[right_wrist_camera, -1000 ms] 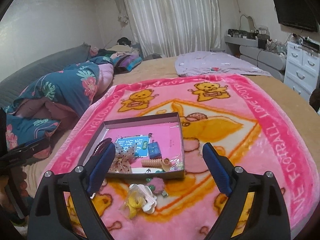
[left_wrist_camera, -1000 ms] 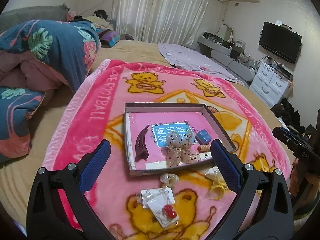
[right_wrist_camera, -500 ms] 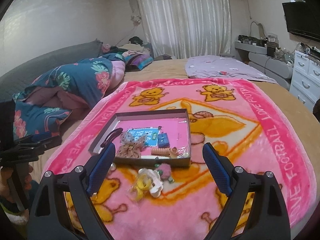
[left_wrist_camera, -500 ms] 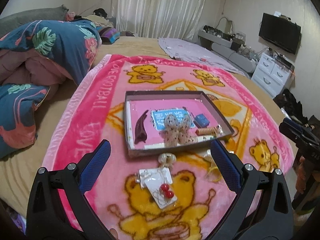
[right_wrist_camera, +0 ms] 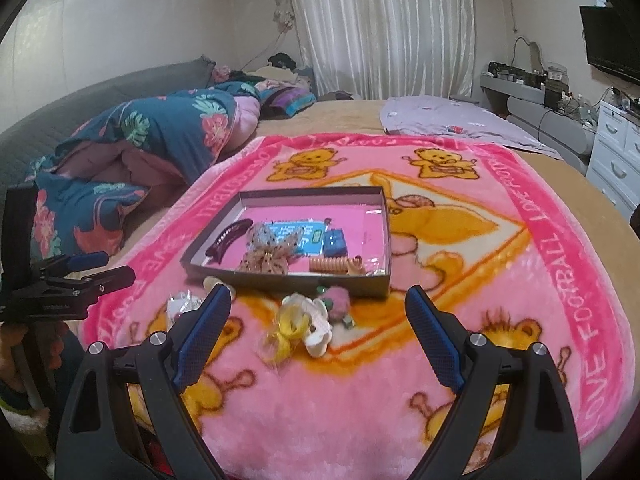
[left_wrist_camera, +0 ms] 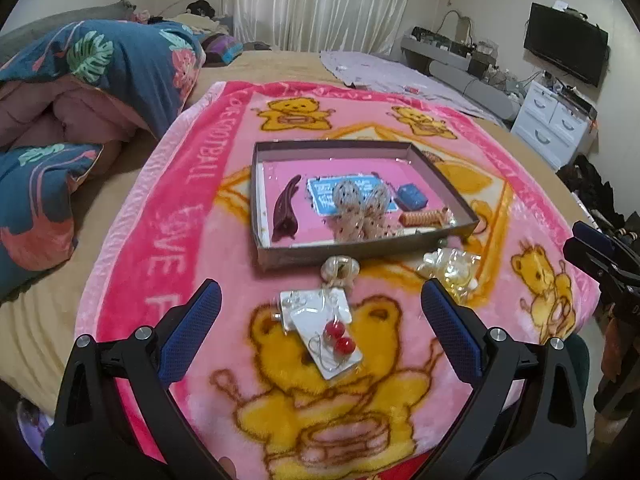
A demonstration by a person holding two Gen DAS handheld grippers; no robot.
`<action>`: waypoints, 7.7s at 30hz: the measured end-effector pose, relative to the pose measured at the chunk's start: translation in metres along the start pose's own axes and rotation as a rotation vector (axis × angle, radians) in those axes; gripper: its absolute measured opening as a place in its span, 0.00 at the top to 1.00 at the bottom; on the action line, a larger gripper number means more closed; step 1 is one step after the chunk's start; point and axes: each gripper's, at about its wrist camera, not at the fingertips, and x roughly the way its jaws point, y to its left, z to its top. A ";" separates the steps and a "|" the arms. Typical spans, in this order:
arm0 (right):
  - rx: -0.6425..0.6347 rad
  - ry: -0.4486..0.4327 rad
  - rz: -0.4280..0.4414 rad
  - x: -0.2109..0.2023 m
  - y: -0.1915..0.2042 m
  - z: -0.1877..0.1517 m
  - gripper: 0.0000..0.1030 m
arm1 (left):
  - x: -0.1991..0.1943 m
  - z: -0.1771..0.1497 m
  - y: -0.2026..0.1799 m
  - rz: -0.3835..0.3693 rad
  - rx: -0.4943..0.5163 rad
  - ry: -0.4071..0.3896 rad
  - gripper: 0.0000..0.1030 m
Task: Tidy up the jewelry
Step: 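Withdraw both open tools from the box back toward the jewelry, then grasp the red-bead earring card with the left tool while the right tool grasps the yellow hair-tie bag, then carry the earring card and yellow bag into the box and open both tools, then withdraw both open tools from the box back toward the remaining jewelry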
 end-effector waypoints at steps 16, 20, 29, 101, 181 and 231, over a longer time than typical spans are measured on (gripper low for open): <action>-0.062 0.100 0.032 0.034 0.013 -0.024 0.15 | 0.036 -0.045 0.005 -0.008 -0.021 0.139 0.09; -0.073 0.121 0.043 0.044 0.016 -0.027 0.15 | 0.050 -0.050 0.010 -0.019 -0.056 0.160 0.09; -0.099 0.186 0.030 0.081 0.012 -0.028 0.23 | 0.072 -0.055 0.005 -0.046 -0.082 0.197 0.29; -0.069 -0.028 0.143 0.066 0.028 0.053 0.86 | 0.016 0.036 0.050 -0.067 -0.154 -0.055 0.77; 0.031 0.129 -0.099 0.166 -0.051 0.053 0.60 | 0.114 0.074 0.006 -0.157 -0.074 0.039 0.70; 0.043 -0.079 -0.028 0.007 -0.023 0.035 0.09 | 0.009 0.036 0.001 -0.095 -0.053 -0.075 0.09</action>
